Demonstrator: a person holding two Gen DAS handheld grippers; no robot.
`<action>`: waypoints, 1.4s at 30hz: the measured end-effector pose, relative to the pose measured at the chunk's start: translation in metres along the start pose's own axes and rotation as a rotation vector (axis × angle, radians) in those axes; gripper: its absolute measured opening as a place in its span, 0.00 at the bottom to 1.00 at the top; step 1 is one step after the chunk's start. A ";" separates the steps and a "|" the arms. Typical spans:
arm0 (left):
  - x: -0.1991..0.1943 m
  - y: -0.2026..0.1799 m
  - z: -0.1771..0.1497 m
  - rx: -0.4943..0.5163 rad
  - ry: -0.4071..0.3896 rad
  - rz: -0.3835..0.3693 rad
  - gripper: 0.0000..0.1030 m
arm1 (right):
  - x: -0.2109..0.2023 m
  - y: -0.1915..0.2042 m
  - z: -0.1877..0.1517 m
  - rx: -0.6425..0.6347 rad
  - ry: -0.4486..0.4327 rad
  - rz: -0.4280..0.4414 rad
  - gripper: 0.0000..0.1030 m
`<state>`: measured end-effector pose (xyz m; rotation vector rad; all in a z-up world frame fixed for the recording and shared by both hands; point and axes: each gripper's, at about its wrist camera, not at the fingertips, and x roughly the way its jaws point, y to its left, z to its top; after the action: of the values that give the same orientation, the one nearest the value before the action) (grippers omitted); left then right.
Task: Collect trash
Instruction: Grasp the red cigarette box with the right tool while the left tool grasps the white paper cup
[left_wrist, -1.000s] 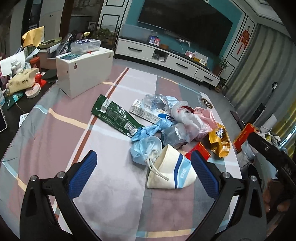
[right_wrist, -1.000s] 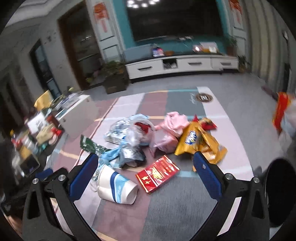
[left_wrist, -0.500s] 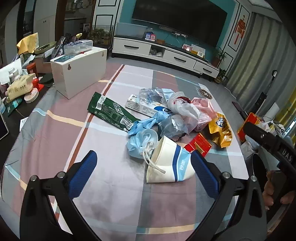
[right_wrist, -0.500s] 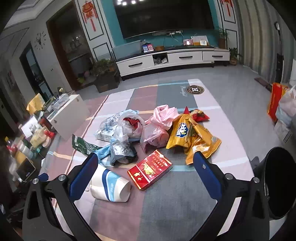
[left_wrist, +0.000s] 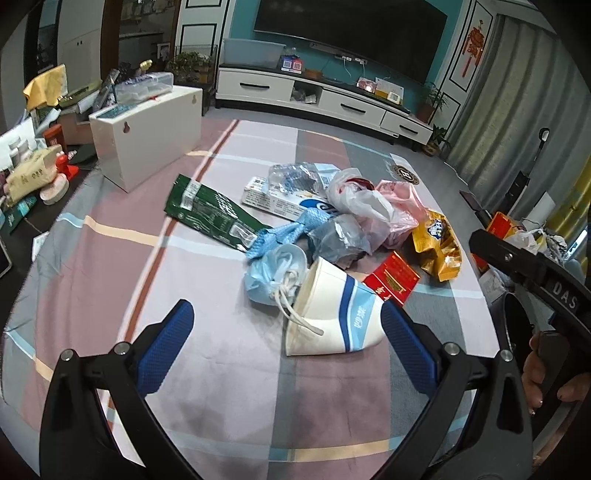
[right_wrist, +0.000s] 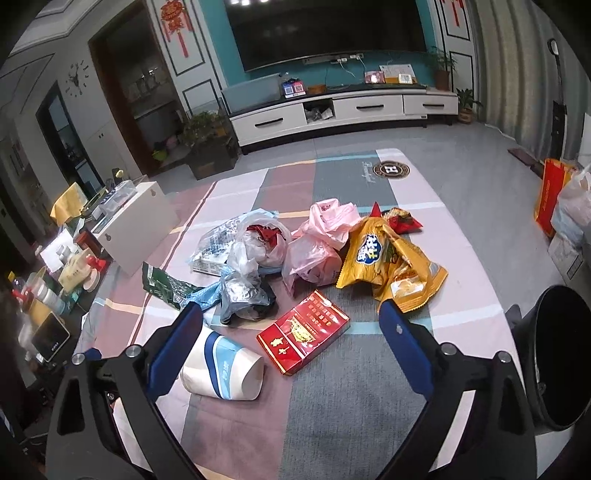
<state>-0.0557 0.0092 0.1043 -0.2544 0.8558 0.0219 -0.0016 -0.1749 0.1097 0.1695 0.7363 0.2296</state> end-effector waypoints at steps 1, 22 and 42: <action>0.002 0.000 0.000 -0.005 0.010 -0.016 0.97 | 0.002 -0.002 0.000 0.013 0.007 0.007 0.87; 0.075 -0.031 -0.011 -0.017 0.157 -0.091 0.97 | 0.096 -0.008 0.002 0.241 0.281 -0.089 0.74; 0.098 -0.032 -0.020 -0.050 0.199 -0.124 0.89 | 0.139 -0.015 -0.017 0.199 0.381 -0.136 0.74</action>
<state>-0.0020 -0.0345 0.0255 -0.3605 1.0363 -0.0997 0.0886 -0.1512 0.0041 0.2674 1.1462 0.0576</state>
